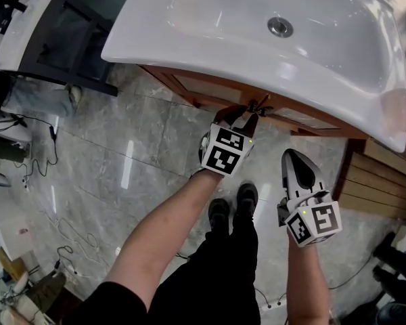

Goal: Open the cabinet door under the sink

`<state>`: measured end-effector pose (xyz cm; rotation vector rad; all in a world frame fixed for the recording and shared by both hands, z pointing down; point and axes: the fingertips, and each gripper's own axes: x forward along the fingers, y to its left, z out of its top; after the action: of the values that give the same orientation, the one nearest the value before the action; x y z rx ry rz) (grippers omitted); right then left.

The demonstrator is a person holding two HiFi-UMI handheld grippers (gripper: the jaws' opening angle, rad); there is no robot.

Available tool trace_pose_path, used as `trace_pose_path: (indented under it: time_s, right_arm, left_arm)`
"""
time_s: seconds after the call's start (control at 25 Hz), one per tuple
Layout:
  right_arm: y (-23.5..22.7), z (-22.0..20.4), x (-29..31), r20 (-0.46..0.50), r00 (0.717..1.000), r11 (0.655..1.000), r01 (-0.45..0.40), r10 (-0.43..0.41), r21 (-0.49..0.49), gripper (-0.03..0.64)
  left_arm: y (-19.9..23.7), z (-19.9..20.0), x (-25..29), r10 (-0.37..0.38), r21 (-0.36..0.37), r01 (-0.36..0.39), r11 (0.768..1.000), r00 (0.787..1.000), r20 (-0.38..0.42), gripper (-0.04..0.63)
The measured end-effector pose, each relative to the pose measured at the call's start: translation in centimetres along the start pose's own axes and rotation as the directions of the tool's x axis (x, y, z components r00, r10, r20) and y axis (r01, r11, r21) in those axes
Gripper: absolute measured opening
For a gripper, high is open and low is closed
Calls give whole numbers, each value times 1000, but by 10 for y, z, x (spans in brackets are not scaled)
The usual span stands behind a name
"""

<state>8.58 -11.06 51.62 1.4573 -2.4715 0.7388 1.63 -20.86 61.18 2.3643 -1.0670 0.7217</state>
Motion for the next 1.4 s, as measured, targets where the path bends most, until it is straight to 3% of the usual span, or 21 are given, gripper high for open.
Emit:
trace_pose_path:
  time_s: [0.6, 0.8, 0.96, 1.2, 1.4]
  right_arm:
    - [2, -4, -26, -7, 1000, 1000, 26, -26, 18, 14]
    - [2, 3, -36, -23, 999, 1000, 28, -28, 2, 14]
    - [0, 0, -41, -37, 999, 1000, 12, -13, -23, 14]
    - [1, -4, -27, -84, 996, 996, 9, -17, -88, 15]
    - [9, 2, -2, -100, 994, 985, -58, 42, -161, 46]
  left_arm:
    - [0, -4, 14, 46, 1, -46, 999, 997, -61, 100]
    - [-2, -4, 9, 36, 42, -34, 999, 997, -68, 89]
    - [-4, -8, 1, 20, 41, -17, 999, 998, -66, 87]
    - [-11, -22, -10, 10, 117, -2, 993, 998, -65, 87]
    - [-8, -29, -21, -8, 100, 12, 995, 999, -39, 86]
